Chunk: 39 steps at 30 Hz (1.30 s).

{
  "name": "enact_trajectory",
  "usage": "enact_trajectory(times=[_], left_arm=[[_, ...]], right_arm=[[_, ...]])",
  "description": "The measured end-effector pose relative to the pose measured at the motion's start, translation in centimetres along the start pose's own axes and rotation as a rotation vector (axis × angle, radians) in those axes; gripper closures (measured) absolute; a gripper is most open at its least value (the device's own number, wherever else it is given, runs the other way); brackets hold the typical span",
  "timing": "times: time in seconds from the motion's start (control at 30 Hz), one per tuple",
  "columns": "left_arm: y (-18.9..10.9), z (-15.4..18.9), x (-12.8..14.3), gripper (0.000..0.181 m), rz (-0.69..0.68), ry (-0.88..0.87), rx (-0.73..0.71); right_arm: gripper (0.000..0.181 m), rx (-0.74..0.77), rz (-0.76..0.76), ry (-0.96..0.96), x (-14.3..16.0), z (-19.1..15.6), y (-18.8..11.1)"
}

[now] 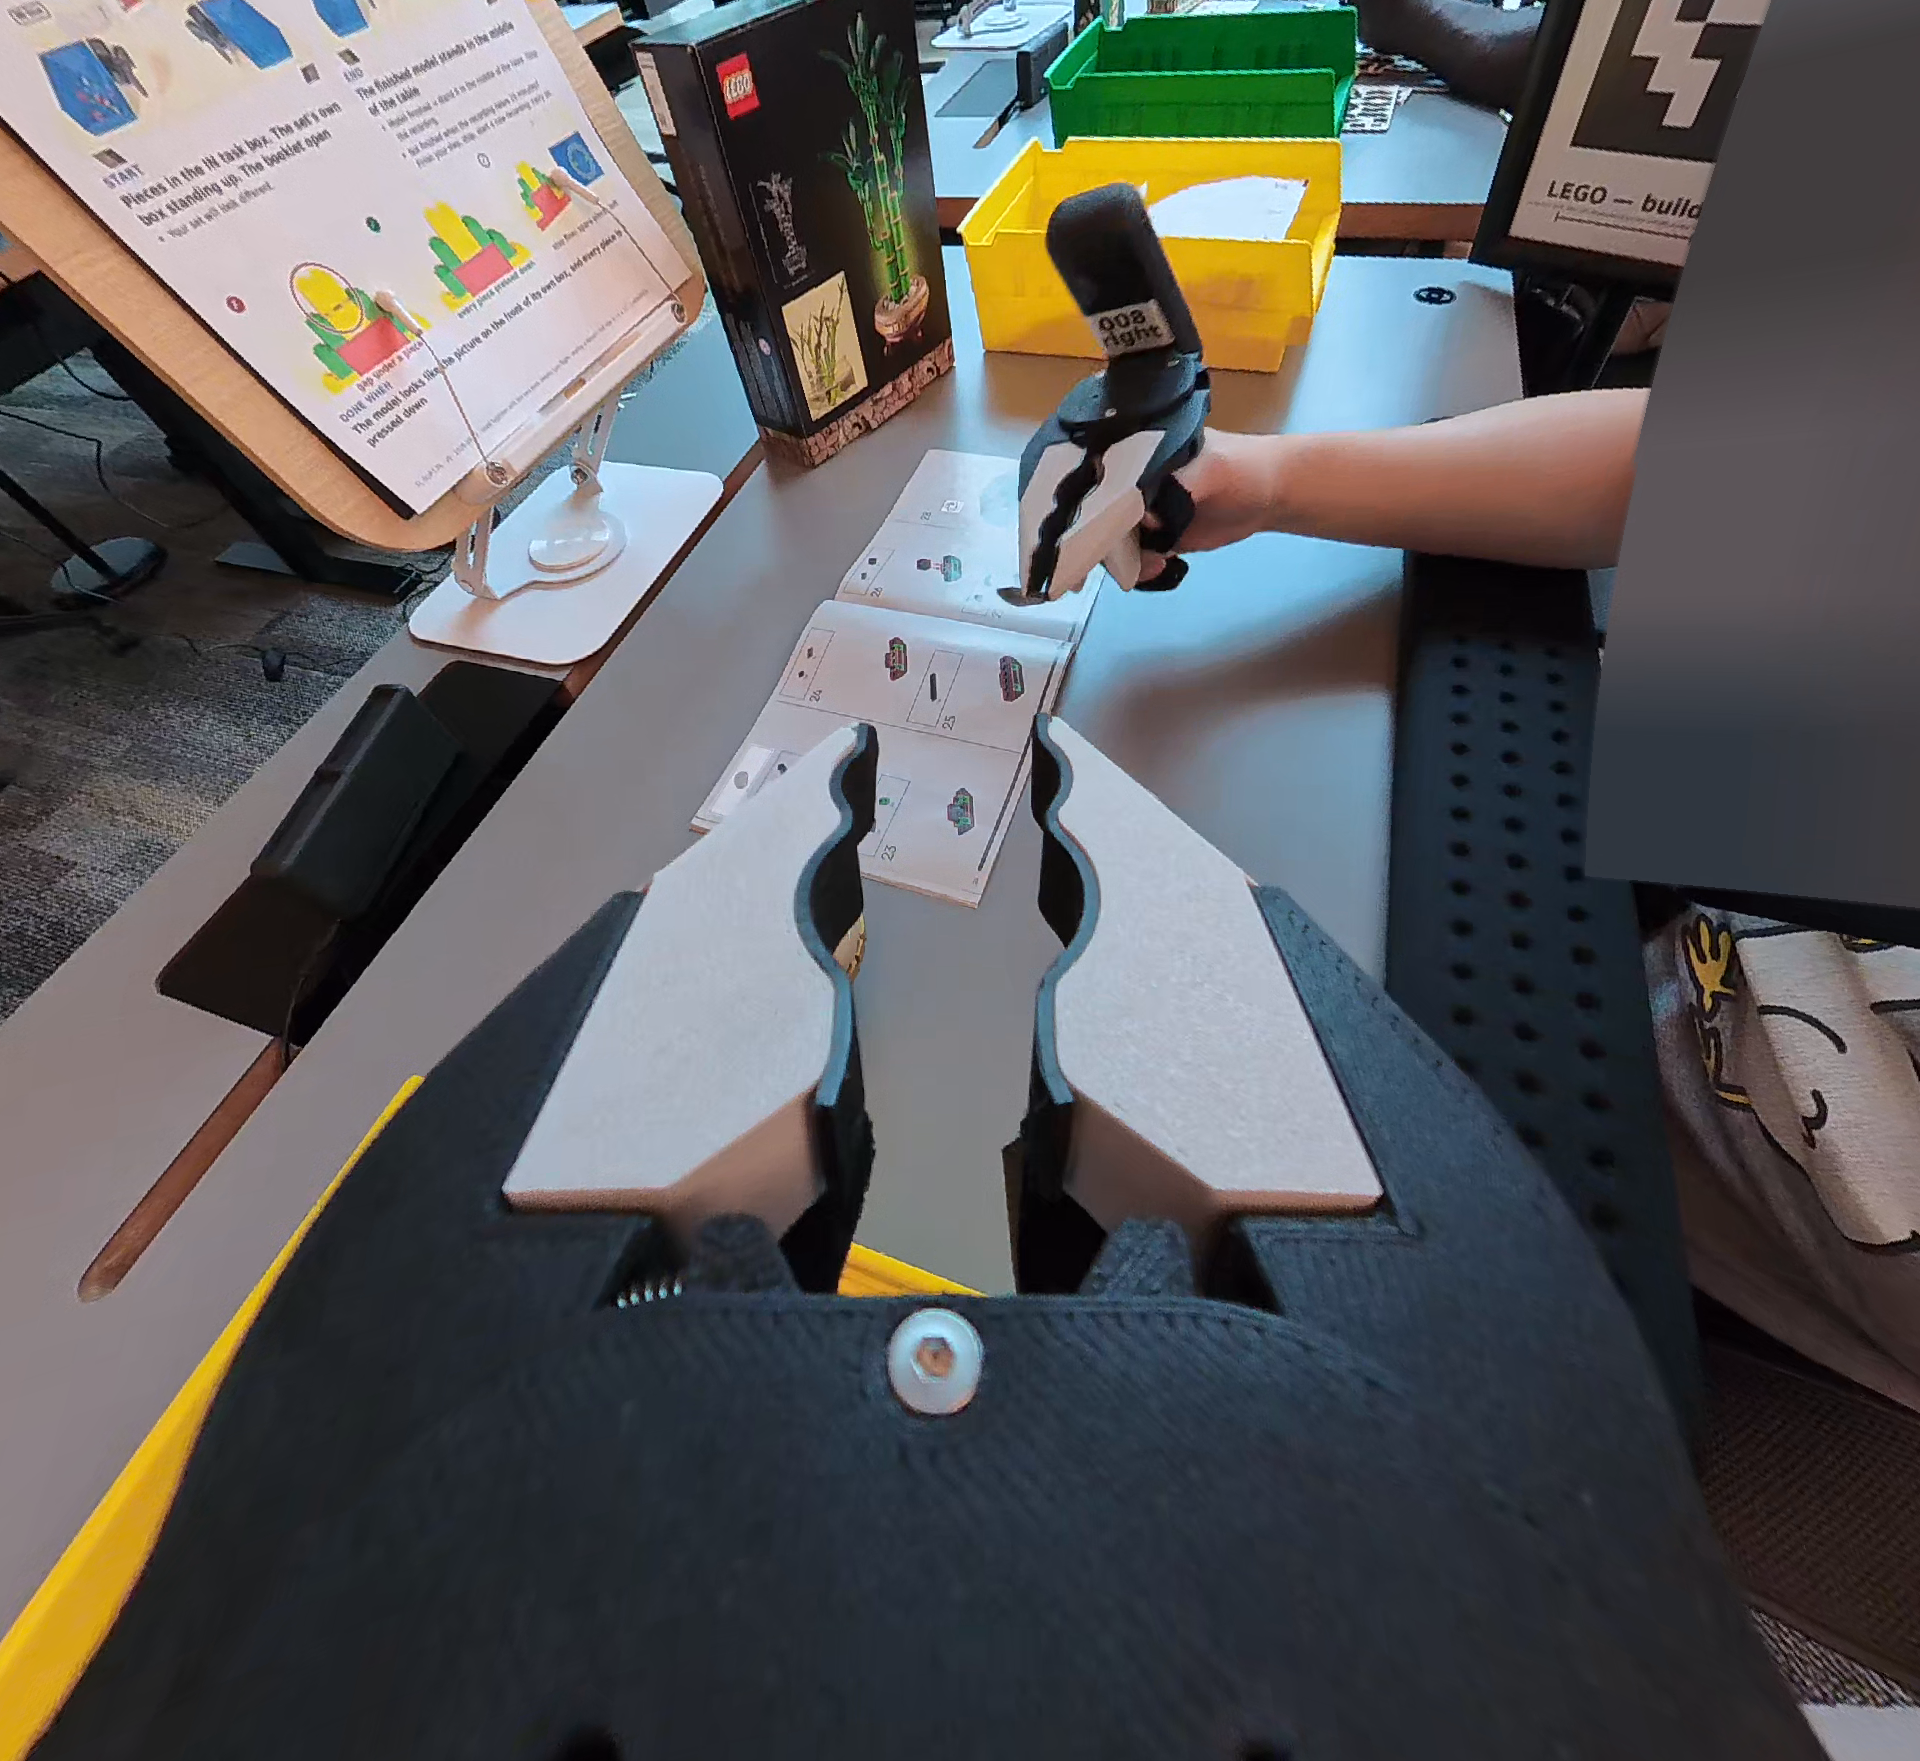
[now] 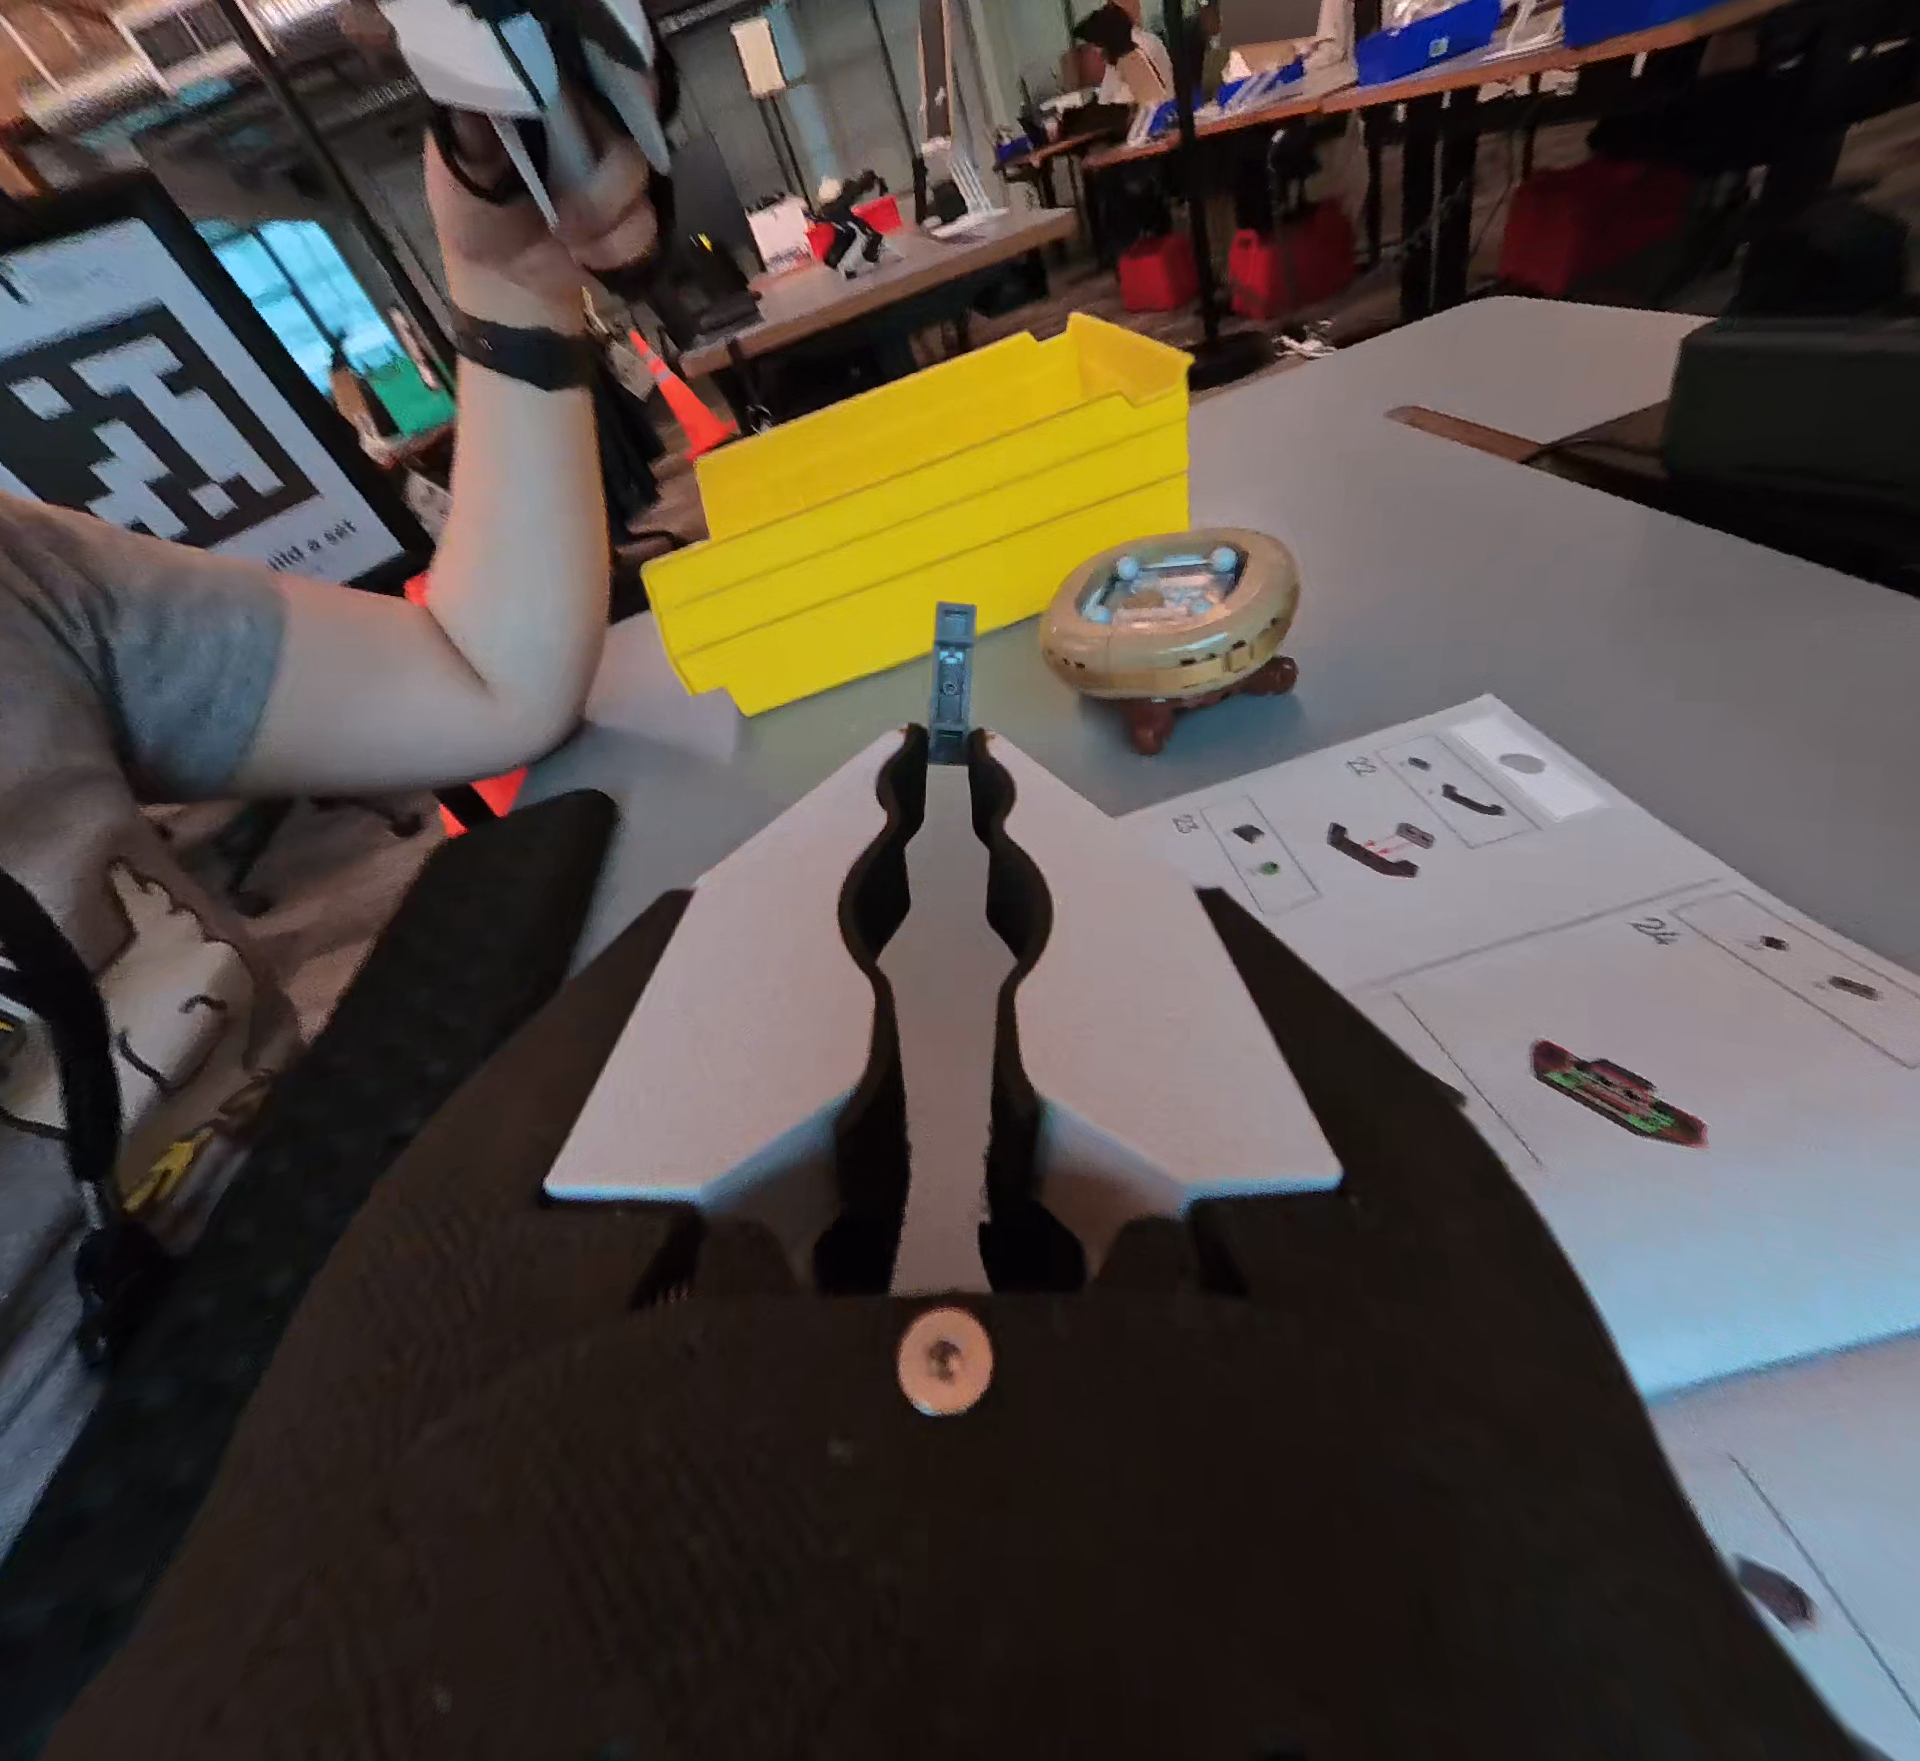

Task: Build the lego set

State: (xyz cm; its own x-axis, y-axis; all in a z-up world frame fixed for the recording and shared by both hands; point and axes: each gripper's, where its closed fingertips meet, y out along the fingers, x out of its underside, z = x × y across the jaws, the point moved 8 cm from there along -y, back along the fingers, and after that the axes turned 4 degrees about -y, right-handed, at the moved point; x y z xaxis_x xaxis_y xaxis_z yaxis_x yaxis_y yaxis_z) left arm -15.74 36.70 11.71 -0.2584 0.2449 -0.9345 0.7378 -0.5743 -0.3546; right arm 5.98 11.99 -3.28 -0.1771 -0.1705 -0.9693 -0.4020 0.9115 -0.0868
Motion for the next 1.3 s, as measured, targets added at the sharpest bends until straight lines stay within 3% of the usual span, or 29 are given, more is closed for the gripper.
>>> enact_trajectory(times=[0.17,0.27,0.4,0.57,0.97,1.07,1.2,1.3], left_arm=[[2.0,0.2,0.2,0.150,0.003,-0.023,0.048],[6.4,0.7,1.1,0.138,-0.030,-0.032,0.097],[12.3,2.0,2.5,0.146,-0.099,-0.044,0.200],[15.6,3.1,4.6,0.139,-0.213,-0.075,0.294],[16.5,5.3,4.5,0.160,-0.226,0.019,0.319],[16.7,5.2,4.6,0.175,-0.229,0.040,0.289],[16.6,5.2,4.5,0.175,-0.237,0.040,0.289],[15.9,4.3,4.1,0.175,-0.249,0.060,0.204]], right_arm=[[0.175,0.012,-0.056,-0.083,0.3,-0.8,0.5],[0.175,0.004,-0.048,-0.201,-0.3,-2.4,1.2],[0.175,0.038,-0.078,-0.361,-0.6,-4.4,1.7],[0.175,0.026,-0.082,-0.388,-0.5,-5.4,1.8],[0.175,-0.007,-0.100,-0.407,-0.3,-6.3,2.6],[0.175,-0.022,-0.102,-0.405,-0.1,-6.4,2.8],[0.175,-0.019,-0.094,-0.410,-0.1,-6.5,2.8],[0.153,0.005,-0.075,-0.420,-0.3,-6.3,2.5]])
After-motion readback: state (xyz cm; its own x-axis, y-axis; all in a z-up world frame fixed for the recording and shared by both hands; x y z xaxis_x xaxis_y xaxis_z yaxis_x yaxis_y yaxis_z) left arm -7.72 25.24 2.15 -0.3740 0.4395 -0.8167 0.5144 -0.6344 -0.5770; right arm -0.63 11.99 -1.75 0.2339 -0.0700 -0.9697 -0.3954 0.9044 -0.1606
